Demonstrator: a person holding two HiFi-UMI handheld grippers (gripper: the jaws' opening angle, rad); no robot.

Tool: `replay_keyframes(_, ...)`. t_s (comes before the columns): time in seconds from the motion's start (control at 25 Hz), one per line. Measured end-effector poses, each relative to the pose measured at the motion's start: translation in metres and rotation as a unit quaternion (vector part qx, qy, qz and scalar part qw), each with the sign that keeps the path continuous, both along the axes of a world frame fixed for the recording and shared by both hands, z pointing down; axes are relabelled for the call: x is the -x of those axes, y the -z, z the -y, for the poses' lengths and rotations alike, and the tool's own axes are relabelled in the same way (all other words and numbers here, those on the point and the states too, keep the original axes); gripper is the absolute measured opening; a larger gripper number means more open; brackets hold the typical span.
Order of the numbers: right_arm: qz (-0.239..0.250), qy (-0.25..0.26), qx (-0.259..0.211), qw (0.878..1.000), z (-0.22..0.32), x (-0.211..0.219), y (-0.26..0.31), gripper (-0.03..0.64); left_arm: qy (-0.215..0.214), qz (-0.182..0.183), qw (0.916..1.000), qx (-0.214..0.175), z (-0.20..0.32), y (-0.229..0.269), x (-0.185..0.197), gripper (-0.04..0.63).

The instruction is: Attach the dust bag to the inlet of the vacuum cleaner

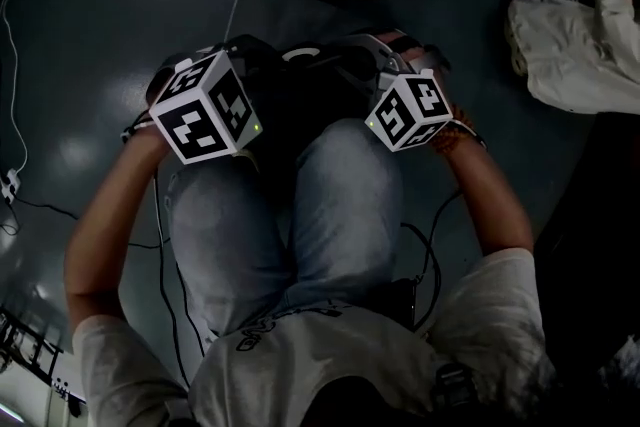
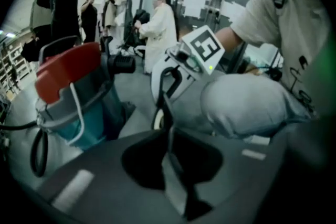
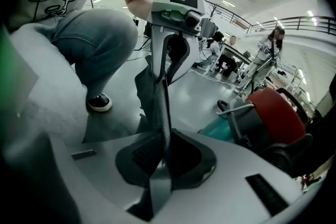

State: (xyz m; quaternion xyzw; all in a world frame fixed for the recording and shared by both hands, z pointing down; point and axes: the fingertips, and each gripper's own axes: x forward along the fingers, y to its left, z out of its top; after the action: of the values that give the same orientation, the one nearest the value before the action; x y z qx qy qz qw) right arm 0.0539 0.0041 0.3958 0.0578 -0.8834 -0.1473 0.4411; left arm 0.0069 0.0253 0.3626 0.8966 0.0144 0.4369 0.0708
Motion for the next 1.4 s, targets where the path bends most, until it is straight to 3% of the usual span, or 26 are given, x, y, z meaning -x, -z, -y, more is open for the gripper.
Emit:
replay_keyframes(0.36,-0.032,-0.088,0.008,0.996,0.022,-0.09,0.037,0.035,-0.046,-0.039,0.9978,-0.026,0.031,0.036,-0.085,0.044)
replay_keyframes(0.6,-0.051,-0.119,0.028,0.991,0.048,-0.124,0.043,0.035,-0.052,-0.041,0.9978,-0.006,0.056,0.041,-0.12,0.043)
replay_keyframes(1.04,-0.089,-0.117,0.041,0.988,0.086,-0.14,0.073,0.037,-0.023,-0.045,0.9987,0.012,0.101,0.065,-0.134,0.042)
replay_keyframes(1.4,-0.119,-0.1,0.077,0.985,0.058,-0.147,0.083,0.035,-0.055,-0.037,0.9973,0.031,0.071,0.078,-0.142,0.042)
